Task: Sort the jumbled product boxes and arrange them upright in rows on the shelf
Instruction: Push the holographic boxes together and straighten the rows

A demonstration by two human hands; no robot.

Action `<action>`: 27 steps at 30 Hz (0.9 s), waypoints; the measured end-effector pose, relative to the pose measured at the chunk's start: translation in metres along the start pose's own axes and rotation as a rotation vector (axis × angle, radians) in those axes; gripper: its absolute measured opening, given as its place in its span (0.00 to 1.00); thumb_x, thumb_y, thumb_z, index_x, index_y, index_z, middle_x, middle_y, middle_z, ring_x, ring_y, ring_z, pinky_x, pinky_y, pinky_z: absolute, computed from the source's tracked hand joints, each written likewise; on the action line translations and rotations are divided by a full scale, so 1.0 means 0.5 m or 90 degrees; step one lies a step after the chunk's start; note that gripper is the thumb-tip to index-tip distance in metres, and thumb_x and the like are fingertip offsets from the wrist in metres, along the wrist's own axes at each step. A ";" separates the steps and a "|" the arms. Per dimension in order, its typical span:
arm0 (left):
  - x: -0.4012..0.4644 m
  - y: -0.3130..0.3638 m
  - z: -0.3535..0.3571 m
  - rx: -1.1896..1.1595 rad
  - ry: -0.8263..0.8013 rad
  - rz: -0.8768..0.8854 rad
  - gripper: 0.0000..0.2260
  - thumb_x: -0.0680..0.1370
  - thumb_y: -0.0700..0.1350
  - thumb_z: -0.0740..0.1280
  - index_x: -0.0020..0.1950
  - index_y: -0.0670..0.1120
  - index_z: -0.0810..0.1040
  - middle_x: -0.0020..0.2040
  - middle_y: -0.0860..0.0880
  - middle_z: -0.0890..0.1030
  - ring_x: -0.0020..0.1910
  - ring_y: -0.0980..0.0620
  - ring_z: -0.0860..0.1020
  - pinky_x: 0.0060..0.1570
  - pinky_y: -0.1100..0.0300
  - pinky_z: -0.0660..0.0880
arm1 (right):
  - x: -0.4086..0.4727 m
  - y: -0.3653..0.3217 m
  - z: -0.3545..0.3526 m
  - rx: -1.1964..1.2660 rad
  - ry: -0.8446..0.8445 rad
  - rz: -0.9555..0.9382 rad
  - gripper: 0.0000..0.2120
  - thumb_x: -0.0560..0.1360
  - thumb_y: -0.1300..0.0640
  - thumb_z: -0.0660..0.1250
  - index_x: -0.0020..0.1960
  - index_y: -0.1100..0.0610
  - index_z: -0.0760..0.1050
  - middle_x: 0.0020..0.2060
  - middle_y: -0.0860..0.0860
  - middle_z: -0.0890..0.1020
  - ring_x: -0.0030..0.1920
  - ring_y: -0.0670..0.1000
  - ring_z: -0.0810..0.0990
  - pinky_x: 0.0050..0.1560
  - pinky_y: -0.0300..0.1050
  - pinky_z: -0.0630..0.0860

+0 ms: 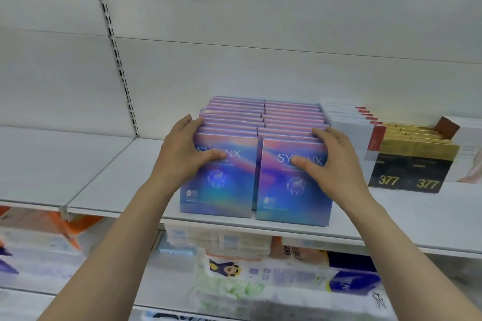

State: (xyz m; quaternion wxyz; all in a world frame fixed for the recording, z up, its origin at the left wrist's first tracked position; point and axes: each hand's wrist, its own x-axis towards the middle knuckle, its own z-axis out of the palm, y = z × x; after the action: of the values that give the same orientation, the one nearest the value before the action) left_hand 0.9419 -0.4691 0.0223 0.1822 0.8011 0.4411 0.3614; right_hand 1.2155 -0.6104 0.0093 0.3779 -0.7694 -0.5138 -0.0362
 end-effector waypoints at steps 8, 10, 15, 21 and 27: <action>0.001 -0.005 0.003 -0.055 0.022 0.036 0.37 0.64 0.57 0.79 0.70 0.50 0.73 0.72 0.51 0.71 0.70 0.53 0.69 0.67 0.64 0.62 | -0.010 -0.009 0.016 0.055 0.029 0.005 0.37 0.68 0.39 0.74 0.73 0.48 0.66 0.76 0.46 0.60 0.74 0.49 0.63 0.72 0.56 0.68; 0.003 -0.007 0.006 -0.068 0.021 0.049 0.35 0.65 0.56 0.79 0.69 0.49 0.73 0.71 0.52 0.72 0.68 0.54 0.70 0.66 0.65 0.62 | -0.012 -0.013 0.017 0.061 0.037 0.012 0.37 0.68 0.39 0.75 0.72 0.48 0.67 0.76 0.46 0.60 0.74 0.49 0.63 0.72 0.57 0.68; 0.003 -0.015 0.017 -0.092 0.030 0.033 0.38 0.66 0.57 0.78 0.73 0.51 0.67 0.71 0.54 0.70 0.67 0.56 0.69 0.63 0.66 0.63 | -0.012 -0.015 0.015 0.063 0.061 0.084 0.48 0.60 0.31 0.74 0.74 0.45 0.62 0.77 0.48 0.60 0.75 0.51 0.63 0.70 0.56 0.70; -0.003 -0.015 0.019 -0.124 0.023 0.028 0.36 0.68 0.57 0.77 0.72 0.54 0.66 0.69 0.56 0.71 0.59 0.65 0.67 0.49 0.83 0.61 | -0.016 -0.023 0.016 0.134 0.049 0.161 0.53 0.54 0.26 0.71 0.74 0.42 0.57 0.69 0.44 0.72 0.64 0.49 0.75 0.59 0.56 0.79; -0.003 -0.011 0.024 -0.122 0.022 0.035 0.33 0.70 0.55 0.75 0.72 0.52 0.67 0.71 0.53 0.69 0.67 0.56 0.69 0.62 0.65 0.65 | -0.019 -0.030 0.008 0.107 0.048 0.150 0.54 0.52 0.24 0.70 0.73 0.43 0.59 0.68 0.45 0.73 0.64 0.50 0.75 0.60 0.56 0.78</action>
State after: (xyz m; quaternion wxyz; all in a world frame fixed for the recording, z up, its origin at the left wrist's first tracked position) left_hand 0.9471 -0.4671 0.0102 0.2407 0.7854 0.3854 0.4204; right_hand 1.1972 -0.6124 0.0104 0.4614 -0.7881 -0.4068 0.0224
